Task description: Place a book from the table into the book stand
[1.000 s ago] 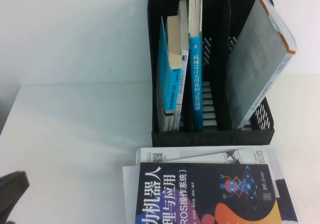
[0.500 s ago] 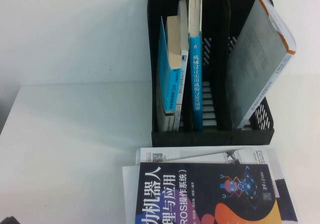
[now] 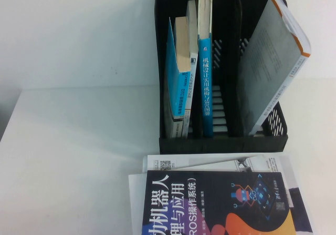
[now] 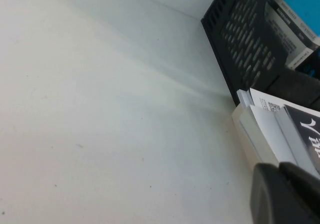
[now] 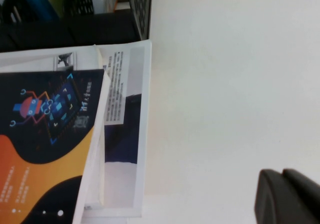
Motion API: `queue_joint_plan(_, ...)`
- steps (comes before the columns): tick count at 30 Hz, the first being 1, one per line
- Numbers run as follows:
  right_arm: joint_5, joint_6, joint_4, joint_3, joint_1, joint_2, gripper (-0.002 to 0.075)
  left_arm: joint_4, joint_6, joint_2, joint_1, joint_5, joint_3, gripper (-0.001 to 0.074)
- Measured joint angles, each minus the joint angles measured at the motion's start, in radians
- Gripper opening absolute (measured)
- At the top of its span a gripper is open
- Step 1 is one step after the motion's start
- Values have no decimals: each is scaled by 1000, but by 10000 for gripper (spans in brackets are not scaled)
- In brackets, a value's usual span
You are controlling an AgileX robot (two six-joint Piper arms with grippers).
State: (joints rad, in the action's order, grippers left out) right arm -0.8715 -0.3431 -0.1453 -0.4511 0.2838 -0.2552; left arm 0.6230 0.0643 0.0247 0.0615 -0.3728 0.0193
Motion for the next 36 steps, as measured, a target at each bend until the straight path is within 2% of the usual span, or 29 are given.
queue_joint_plan(5, 0, 0, 0, 0, 0, 2, -3, -64, -2, 0, 0, 10, 0, -4)
queue_joint_plan(10, 0, 0, 0, 0, 0, 2, -3, -353, -6, 0, 0, 47, -2, -4)
queue_joint_plan(15, 0, 0, 0, 0, 0, 2, -3, -467, -11, 0, 0, 51, -2, -4)
queue_joint_plan(21, 155, 0, 4, 87, 0, 119, -3, -496, -11, 0, 0, 46, -4, -4)
queue_joint_plan(28, 450, 3, 64, 403, 0, 251, -3, -498, -11, 0, 0, 46, -4, -4)
queue_joint_plan(32, 493, 82, -13, 463, 0, 266, -3, -499, -11, -1, 0, 44, -4, -4)
queue_joint_plan(36, 513, 121, -11, 467, 0, 268, -3, -501, -8, -1, 0, 44, -4, -4)
